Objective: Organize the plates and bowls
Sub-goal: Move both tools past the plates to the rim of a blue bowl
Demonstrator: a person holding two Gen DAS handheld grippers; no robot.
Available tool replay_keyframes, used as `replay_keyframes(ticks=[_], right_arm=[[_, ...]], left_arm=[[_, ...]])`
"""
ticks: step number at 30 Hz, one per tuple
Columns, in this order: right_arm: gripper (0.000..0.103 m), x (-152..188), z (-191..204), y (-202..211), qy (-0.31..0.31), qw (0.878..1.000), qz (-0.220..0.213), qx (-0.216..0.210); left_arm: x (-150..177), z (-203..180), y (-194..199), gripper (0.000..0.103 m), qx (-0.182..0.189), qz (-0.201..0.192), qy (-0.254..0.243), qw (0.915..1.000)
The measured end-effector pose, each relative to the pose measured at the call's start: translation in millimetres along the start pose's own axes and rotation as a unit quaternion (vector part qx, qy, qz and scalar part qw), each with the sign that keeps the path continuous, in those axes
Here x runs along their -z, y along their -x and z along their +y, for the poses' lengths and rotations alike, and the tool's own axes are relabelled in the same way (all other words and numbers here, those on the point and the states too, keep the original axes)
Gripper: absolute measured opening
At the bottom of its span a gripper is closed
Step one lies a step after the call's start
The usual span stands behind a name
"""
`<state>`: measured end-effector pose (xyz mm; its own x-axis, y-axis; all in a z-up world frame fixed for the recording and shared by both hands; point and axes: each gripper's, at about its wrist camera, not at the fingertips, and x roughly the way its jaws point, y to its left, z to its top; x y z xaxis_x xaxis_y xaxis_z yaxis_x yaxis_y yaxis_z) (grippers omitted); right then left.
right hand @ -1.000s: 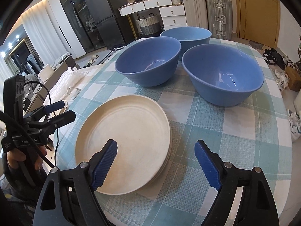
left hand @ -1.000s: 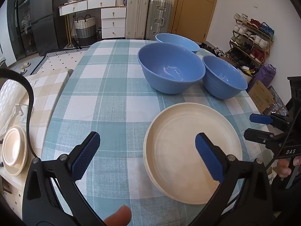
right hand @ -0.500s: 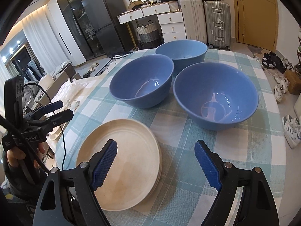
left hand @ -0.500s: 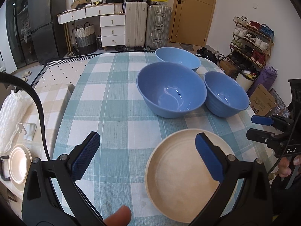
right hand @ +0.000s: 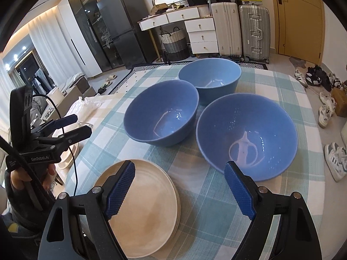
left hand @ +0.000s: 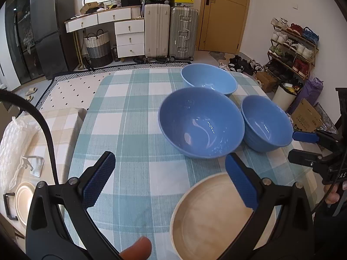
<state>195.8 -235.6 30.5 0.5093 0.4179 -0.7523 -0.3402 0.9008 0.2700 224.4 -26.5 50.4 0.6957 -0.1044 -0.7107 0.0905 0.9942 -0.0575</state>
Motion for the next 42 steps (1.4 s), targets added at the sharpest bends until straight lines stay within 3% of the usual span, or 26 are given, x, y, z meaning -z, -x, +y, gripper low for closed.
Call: replay_keyframes(ticks=[24,36,42], right_arm=[[0.086,-87.7,-21.7,-19.3,0.017,1.000,-0.013,0.003],[0.086,-118.0,-21.1,-62.0,0.047,0.999,0.024,0.001],[0.081,-125.4,-19.6,-83.4,0.060,0.997,0.043,0.001]], left_arm=[[-76.8,16.0,-32.5,0.100,0.011,0.000,0.009,0.9999],[-87.3,28.1,-82.4,0.100,0.017,0.025,0.024,0.9993],[-86.1,28.5,-103.6,0.100,0.022,0.035,0.028,0.9987]])
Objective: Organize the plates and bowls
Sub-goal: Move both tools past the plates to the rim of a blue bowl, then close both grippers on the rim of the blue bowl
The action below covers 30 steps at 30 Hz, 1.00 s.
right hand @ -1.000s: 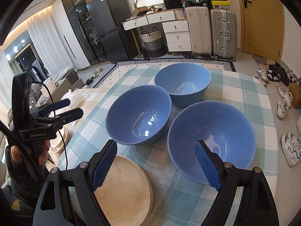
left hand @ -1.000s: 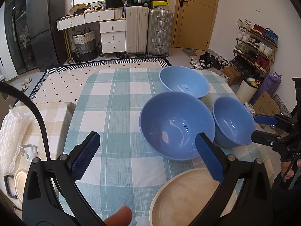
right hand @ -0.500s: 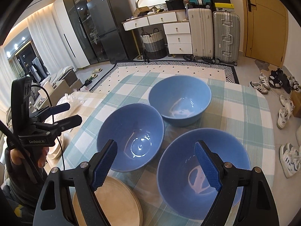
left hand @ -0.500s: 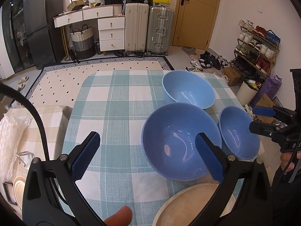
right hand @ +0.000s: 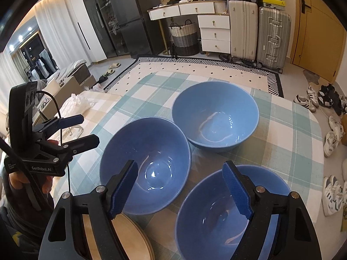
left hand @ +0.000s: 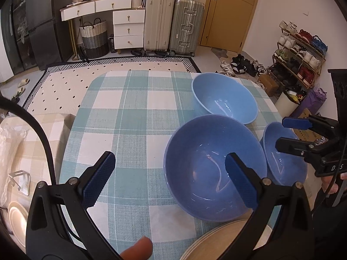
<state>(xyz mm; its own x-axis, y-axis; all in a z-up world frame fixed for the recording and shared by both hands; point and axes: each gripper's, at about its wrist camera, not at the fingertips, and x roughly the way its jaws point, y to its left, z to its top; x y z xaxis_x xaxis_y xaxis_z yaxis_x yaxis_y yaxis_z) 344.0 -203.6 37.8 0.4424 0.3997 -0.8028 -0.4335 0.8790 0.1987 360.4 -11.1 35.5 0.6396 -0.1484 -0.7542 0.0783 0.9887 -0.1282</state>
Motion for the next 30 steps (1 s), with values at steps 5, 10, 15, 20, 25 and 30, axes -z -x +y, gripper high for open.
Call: replay_keyframes(ticks=[5,10,15,20,25,30], right_arm=[[0.075,-3.7,0.6,-16.7,0.007,1.000,0.018,-0.002],[0.070,-6.4,1.7,-31.8,0.015,0.999,0.035,-0.001],[0.059,-9.9,2.8,-43.4,0.026,0.999,0.048,-0.004],[0.051,-13.2,5.1,-53.6,0.035,0.998,0.061,-0.003],[0.044,-14.0,6.5,-61.8,0.042,0.997,0.072,0.000],[0.041,-12.7,7.6,-71.0,0.047,0.995,0.084,0.004]], left_arm=[[1.4,-1.5,-16.2,0.099,0.001,0.009,-0.001,1.0000],[3.7,-2.4,-32.6,0.096,0.004,0.018,-0.004,0.9998],[5.8,-2.5,-45.3,0.091,0.009,0.028,0.000,0.9996],[8.9,-1.7,-53.7,0.078,0.012,0.036,0.003,0.9993],[13.0,-1.0,-64.3,0.067,0.014,0.044,0.003,0.9989],[16.9,-0.5,-72.0,0.056,0.017,0.053,0.003,0.9985]])
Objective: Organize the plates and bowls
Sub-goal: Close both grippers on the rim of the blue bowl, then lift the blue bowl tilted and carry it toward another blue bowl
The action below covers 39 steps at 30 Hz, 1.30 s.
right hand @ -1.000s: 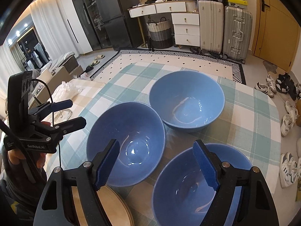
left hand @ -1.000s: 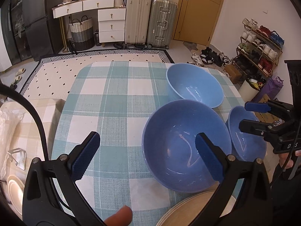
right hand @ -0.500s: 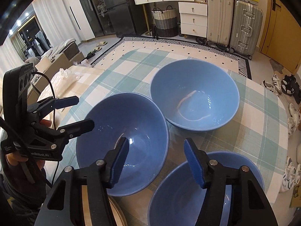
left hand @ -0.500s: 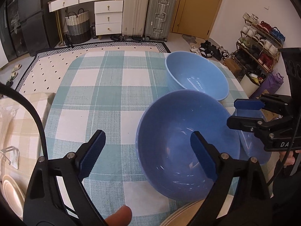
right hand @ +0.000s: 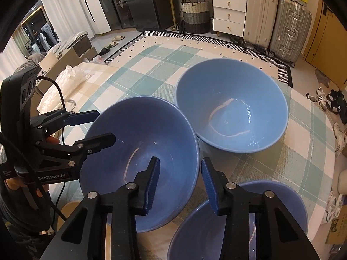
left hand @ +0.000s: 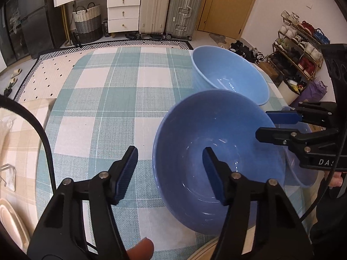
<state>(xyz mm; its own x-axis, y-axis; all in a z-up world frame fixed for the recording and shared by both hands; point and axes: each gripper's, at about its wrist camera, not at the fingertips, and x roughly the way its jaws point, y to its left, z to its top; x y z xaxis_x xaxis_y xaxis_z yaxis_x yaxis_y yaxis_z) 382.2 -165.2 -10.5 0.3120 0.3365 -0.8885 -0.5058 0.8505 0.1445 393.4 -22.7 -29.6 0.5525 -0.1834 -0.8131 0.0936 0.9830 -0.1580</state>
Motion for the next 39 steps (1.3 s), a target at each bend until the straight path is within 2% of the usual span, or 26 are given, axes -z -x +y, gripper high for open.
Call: replay_keyframes(ticks=[9,19,23,27,39], right_arm=[[0.035,-0.3,1.6,-11.4,0.008,1.000,0.012,0.004],[0.018,1.1,0.4,-14.9,0.006,1.000,0.012,0.026],[0.013,0.5,0.4,-14.0,0.003,1.000,0.008,0.029],[0.008,-0.3,0.9,-11.8,0.002,1.000,0.005,0.029],[0.007,-1.0,2.5,2.3,-0.010,1.000,-0.013,0.018]], left_arm=[[5.6,-2.5,-11.2,0.033,-0.002,0.015,-0.003,0.9999],[8.6,6.5,-16.3,0.012,-0.016,0.023,0.004,0.9996],[9.6,10.0,-15.7,0.007,-0.020,0.026,0.005,0.9995],[10.9,13.3,-14.0,0.007,-0.021,0.028,0.006,0.9994],[9.7,12.4,7.2,0.006,-0.021,0.010,0.000,0.9997]])
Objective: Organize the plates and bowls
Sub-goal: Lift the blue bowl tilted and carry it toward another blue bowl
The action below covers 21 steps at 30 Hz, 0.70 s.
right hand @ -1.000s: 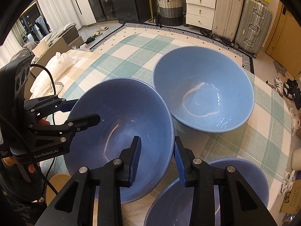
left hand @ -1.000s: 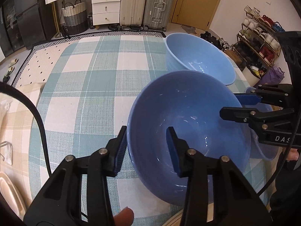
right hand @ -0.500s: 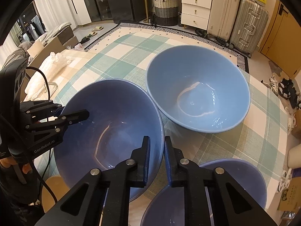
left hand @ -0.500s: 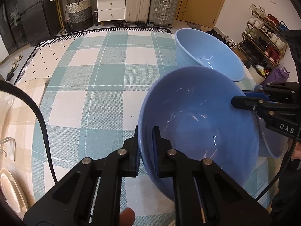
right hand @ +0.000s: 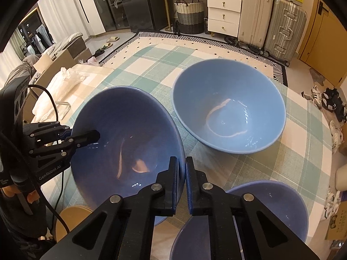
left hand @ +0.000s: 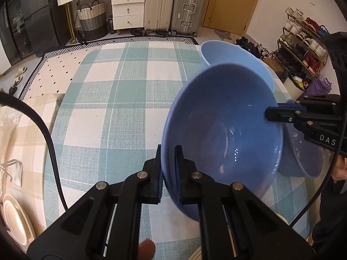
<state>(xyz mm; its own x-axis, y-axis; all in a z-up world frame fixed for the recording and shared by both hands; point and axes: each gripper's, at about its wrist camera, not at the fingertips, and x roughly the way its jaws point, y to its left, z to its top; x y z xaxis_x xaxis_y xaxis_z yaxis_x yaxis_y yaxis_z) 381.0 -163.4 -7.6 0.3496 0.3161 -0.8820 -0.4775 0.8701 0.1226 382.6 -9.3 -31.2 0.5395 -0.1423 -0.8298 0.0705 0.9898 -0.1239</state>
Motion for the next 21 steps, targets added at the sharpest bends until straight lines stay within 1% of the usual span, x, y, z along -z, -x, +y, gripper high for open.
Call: replay_keyframes(ticks=[10,21], right_arm=[[0.007,0.0,3.0,22.0,-0.011,0.999,-0.030,-0.003],[0.007,6.7,7.5,59.1,-0.013,0.998,-0.062,0.000]], left_arm=[[-1.0,-6.4,23.4,0.006,-0.003,-0.019,-0.005,0.9998],[-3.6,-22.7,59.6,0.006,-0.009,-0.045,-0.020,0.9988]])
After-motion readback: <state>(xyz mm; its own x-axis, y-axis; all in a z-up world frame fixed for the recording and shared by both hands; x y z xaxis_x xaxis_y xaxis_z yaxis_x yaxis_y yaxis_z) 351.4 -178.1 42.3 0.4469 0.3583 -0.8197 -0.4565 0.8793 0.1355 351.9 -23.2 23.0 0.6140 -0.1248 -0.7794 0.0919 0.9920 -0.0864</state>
